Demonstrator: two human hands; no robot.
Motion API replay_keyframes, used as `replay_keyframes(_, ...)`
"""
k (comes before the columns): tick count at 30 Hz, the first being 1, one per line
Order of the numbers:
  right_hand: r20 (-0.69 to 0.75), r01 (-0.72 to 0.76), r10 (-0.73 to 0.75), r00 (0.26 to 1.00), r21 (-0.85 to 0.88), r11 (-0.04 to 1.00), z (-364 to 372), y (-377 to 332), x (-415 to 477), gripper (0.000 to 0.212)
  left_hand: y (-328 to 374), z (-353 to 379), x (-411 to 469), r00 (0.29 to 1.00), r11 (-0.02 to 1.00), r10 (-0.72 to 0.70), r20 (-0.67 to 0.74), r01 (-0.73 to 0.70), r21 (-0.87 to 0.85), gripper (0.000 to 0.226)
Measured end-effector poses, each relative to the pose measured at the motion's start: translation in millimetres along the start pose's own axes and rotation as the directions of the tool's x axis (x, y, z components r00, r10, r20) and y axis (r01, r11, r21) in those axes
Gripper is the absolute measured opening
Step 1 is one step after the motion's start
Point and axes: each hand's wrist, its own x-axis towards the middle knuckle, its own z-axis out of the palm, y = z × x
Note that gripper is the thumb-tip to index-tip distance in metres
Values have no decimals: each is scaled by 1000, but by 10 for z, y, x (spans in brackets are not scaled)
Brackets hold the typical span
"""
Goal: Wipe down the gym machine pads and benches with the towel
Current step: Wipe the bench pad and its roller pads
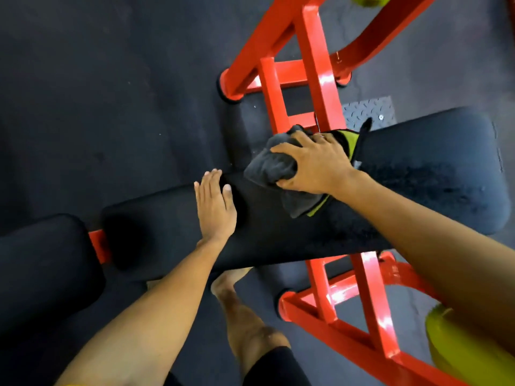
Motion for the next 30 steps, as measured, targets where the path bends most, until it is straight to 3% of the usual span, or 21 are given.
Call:
replay_keyframes(3, 75, 8, -8, 997, -2, 1000, -63, -66, 81, 81, 41, 82, 11, 999, 996, -15, -34, 18, 92, 52)
replay_keyframes(6, 167, 40, -57, 984, 103, 994, -22, -371, 419, 72, 49, 153, 9, 994, 987, 0, -106, 17, 159, 49)
replay_keyframes(11, 275, 99, -148, 950, 184, 978, -103, -503, 688, 66, 24, 192, 11, 989, 984, 14, -150, 13, 178, 50)
replay_keyframes(18, 152, -3, -10, 988, 88, 996, -343, 373, 121, 70, 70, 153, -7, 988, 990, 21, -155, 1, 141, 45)
replay_keyframes(22, 103, -45, 31, 994, 143, 989, -167, -1, 284, 58, 70, 170, -2, 987, 987, 25, -162, 2, 164, 45)
replay_keyframes(25, 59, -60, 52, 997, 150, 987, 69, -476, 374, 63, 71, 182, -8, 988, 985, 11, -154, 16, 174, 46)
replay_keyframes(30, -206, -22, 64, 977, 200, 980, 365, -544, -124, 68, 55, 144, 5, 992, 988, 14, -123, 5, 154, 46)
